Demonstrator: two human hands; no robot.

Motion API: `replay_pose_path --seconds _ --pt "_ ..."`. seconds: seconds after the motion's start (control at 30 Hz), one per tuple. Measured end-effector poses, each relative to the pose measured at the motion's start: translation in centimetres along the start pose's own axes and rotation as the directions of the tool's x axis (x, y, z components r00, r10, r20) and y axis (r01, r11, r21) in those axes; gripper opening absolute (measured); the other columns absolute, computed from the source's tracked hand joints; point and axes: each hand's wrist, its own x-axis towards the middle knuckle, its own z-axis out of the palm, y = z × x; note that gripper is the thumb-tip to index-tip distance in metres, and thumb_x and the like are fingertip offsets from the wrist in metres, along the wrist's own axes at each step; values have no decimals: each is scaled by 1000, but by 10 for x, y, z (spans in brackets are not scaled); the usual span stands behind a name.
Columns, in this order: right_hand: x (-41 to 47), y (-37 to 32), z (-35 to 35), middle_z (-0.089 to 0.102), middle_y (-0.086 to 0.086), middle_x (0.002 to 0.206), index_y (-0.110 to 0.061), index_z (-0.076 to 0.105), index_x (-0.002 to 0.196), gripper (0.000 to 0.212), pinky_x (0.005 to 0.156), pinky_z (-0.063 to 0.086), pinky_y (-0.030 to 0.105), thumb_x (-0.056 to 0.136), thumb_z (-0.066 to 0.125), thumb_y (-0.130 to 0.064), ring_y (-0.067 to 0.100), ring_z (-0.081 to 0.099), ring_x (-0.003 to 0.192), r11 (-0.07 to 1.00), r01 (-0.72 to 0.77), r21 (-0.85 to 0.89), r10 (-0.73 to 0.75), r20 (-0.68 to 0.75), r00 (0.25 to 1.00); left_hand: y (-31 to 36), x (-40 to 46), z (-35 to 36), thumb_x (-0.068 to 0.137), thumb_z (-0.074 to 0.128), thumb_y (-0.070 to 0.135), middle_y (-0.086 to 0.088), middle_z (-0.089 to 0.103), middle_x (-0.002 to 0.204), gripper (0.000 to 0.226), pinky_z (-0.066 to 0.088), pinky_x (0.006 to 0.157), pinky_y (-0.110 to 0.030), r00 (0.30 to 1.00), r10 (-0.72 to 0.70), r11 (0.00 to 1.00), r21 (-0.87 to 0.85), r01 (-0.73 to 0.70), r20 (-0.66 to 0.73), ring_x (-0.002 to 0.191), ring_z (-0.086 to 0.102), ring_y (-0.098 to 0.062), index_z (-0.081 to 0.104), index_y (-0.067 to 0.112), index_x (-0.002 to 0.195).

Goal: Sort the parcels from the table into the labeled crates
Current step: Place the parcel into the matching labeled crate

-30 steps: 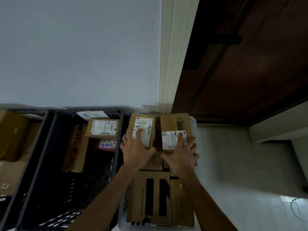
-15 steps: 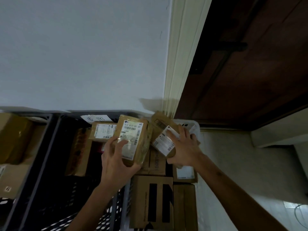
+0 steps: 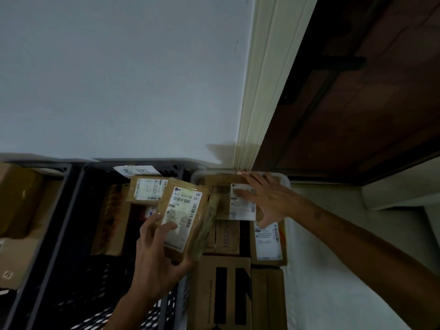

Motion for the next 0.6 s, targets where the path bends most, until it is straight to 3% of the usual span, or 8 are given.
replay_pose_path --seconds 0.2,0.47,0.6 --pt "15 13 -7 -19 11 166 -36 -5 161 120 121 -6 57 73 69 -73 34 -10 153 1000 19 -16 -19 -7 1000 -10 0 4 62 70 53 -6 35 140 65 53 81 -62 1000 16 1000 12 -16 -5 133 29 -13 49 26 116" --pt "24 12 9 -19 0 168 -41 0 160 108 120 -17 53 77 63 -70 31 -18 154 999 36 38 -32 -98 995 -3 -7 15 62 69 56 -4 35 138 61 55 75 -58 999 35 999 20 -35 0 123 34 -9 50 27 113" --pt "20 7 10 -13 1 169 -36 3 161 111 120 -16 54 74 49 -85 28 -15 154 996 3 84 8 -136 991 -2 -6 19 61 70 57 -5 35 138 63 51 81 -50 996 85 995 50 -86 26 122 31 -6 49 26 112"
